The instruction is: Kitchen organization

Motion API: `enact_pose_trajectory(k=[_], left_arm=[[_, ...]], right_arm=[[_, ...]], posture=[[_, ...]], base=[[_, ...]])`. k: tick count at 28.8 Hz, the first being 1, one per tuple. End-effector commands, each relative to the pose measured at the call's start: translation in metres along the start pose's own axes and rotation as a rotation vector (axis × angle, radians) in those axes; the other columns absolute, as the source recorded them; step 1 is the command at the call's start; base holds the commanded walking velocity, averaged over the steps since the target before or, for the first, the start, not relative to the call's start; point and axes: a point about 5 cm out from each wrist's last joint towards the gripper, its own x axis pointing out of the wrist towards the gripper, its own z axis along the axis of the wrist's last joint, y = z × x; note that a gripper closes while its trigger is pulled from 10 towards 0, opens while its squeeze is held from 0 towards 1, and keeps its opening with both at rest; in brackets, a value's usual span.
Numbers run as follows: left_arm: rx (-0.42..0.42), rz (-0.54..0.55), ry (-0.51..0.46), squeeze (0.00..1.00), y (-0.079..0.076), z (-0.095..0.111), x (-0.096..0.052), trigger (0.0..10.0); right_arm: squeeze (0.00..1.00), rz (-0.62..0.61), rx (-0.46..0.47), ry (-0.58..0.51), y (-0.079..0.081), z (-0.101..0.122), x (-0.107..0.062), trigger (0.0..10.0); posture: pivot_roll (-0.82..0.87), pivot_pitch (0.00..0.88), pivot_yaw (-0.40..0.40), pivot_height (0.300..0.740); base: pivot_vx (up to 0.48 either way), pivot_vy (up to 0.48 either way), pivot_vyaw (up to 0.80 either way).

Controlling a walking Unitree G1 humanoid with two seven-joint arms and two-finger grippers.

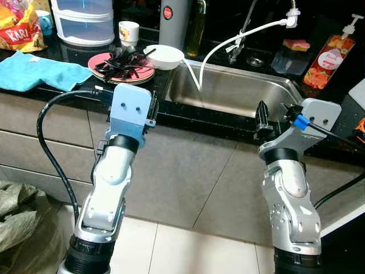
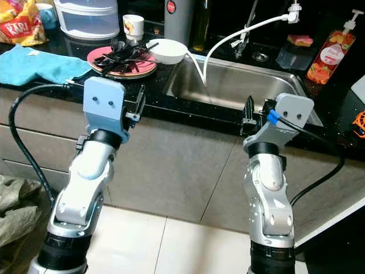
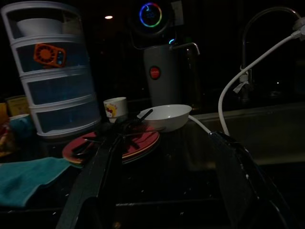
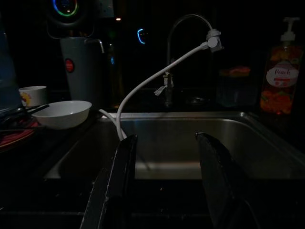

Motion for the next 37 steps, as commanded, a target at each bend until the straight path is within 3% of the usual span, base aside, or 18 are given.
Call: enact_pose_trajectory(k=[1, 37], left_arm=[[-0.009, -0.019, 0.006, 0.00, -0.0051, -0.0010, -0.0001, 10.0], [-0.009, -0.033, 0.011, 0.00, -0.0075, -0.0027, -0.0011, 10.0]], right_arm=[[0.00, -0.014, -0.010, 0.023, -0.0046, -0.0033, -0.0003, 10.0], [0.00, -0.035, 0.006, 0.034, -0.0074, -0.0044, 0.0003, 10.0]], posture=[[0.17, 0.000, -0.124, 0.740], [0.17, 0.000, -0.125, 0.740]], base=[[0.364, 0.000, 0.00], [0.352, 0.000, 0.00]])
